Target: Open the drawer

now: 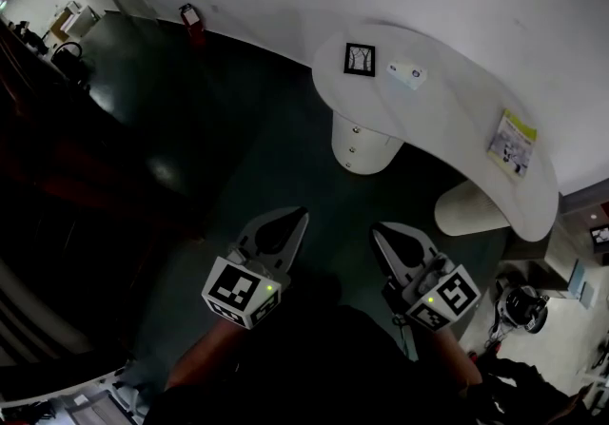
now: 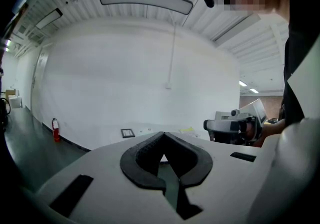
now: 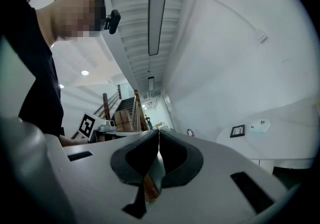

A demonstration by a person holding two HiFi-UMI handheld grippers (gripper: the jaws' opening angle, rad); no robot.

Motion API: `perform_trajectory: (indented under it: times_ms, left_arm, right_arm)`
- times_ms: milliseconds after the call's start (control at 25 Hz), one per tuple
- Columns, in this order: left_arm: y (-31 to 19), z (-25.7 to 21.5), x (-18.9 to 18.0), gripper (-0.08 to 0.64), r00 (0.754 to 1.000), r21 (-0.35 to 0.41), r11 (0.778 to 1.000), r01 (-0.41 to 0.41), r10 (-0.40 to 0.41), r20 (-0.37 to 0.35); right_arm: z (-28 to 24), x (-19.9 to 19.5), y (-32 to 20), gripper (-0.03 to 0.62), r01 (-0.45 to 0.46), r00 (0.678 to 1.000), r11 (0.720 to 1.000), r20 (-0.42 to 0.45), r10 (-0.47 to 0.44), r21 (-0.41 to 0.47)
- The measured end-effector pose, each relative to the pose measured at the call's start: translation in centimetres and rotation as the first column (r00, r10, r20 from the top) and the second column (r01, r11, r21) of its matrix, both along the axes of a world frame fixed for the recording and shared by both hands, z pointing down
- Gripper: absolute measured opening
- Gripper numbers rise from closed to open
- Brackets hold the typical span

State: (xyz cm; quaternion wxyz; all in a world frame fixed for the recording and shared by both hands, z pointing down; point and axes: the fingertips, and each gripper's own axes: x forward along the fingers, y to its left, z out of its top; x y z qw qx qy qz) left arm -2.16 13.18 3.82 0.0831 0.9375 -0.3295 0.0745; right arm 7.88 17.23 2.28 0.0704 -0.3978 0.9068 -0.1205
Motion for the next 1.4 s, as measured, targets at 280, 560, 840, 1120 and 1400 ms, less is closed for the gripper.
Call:
perform_trajectory:
  times_ms: [280, 560, 840, 1120, 1400]
  left_arm:
    - [-6.2, 0.6, -0.7, 0.011, 0.998, -0.027, 0.998, -0.064, 0.063, -0.007]
    - [-14.6, -0.2, -3.4, 0.011, 0.987, -0.021, 0.987, -0.159, 0.159, -0.009]
    - [-21.0, 4.2, -6.0, 0.011, 0.969, -0.164, 0.956, -0.245, 0.245, -0.022]
    - [-22.4, 11.2, -7.3, 0.011, 0.957, -0.32, 0.904, -0.285, 0.284, -0.05]
    - [-23.6, 14.7, -3.4, 0.011, 0.945, -0.312, 0.894, -0.321, 0.322, -0.053]
  right_arm:
    - [0.0, -1.1, -6.3, 0.017, -0.071, 0.997, 0.997, -0.013, 0.071, -0.014]
    - [-0.6, -5.1, -13.5, 0.017, -0.155, 0.988, 0.987, -0.004, 0.155, -0.039]
    - [5.8, -9.2, -20.3, 0.017, -0.233, 0.972, 0.955, -0.012, 0.234, -0.184]
    - [13.0, -12.4, -22.1, 0.017, -0.273, 0.96, 0.914, -0.029, 0.278, -0.301]
    - [14.9, -8.8, -24.5, 0.017, -0.275, 0.96, 0.915, -0.037, 0.277, -0.294]
